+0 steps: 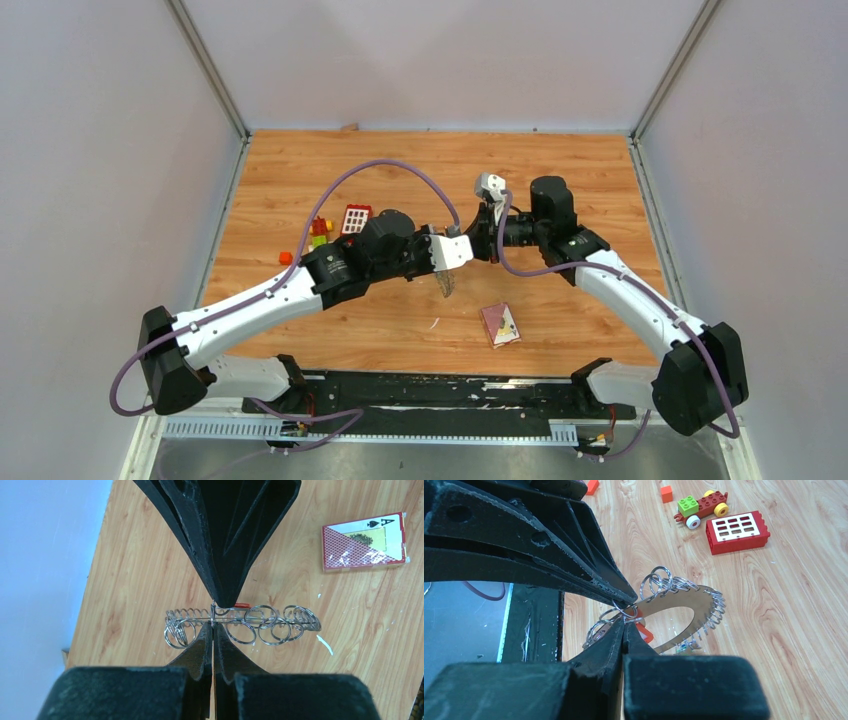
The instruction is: Put the keys on the keyring
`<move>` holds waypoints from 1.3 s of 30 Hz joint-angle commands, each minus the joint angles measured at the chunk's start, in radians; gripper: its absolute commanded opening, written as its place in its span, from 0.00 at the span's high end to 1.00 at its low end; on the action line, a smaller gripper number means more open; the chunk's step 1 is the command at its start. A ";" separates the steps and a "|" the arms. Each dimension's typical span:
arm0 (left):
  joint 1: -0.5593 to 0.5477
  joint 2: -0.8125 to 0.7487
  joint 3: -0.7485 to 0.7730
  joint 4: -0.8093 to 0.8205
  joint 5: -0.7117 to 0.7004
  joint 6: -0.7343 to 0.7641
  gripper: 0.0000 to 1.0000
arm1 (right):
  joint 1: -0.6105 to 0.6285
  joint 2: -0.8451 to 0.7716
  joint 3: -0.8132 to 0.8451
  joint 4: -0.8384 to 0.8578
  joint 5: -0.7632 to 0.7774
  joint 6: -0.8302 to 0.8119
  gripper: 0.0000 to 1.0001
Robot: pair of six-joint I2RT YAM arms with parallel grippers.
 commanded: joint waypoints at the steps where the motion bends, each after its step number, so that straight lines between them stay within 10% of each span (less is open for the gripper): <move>1: -0.013 -0.040 0.004 0.044 0.046 0.012 1.00 | -0.014 0.011 0.029 0.029 0.065 0.004 1.00; 39: -0.011 -0.112 -0.035 0.005 0.243 0.111 1.00 | -0.024 0.001 0.005 0.035 -0.141 -0.084 1.00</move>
